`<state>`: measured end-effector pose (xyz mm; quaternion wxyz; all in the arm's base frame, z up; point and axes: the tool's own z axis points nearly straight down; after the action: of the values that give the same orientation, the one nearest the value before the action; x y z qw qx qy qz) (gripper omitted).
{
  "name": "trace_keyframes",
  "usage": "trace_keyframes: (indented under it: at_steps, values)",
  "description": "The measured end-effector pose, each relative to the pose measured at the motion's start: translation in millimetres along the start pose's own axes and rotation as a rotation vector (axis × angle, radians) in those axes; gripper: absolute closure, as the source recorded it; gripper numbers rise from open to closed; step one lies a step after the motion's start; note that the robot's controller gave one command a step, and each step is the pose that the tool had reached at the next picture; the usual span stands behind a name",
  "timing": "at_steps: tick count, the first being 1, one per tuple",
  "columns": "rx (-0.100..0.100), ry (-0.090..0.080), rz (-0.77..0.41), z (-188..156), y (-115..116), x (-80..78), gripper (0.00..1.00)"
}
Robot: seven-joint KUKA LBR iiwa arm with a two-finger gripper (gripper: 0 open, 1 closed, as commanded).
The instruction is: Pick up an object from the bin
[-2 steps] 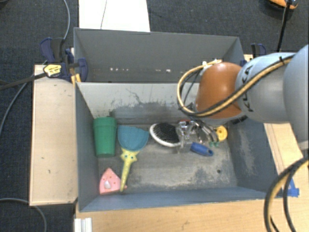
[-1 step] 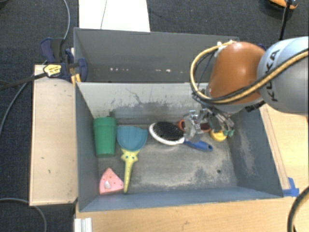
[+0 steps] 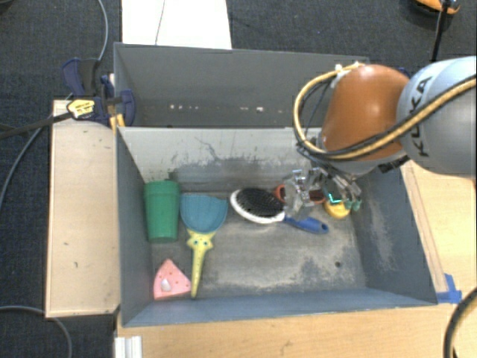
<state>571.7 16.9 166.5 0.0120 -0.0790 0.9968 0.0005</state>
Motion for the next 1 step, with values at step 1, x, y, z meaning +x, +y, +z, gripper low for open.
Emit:
trace_keyframes:
  at_steps: [1]
  values:
    - [0.000,0.000,0.000,0.0,0.0,0.0,0.00]
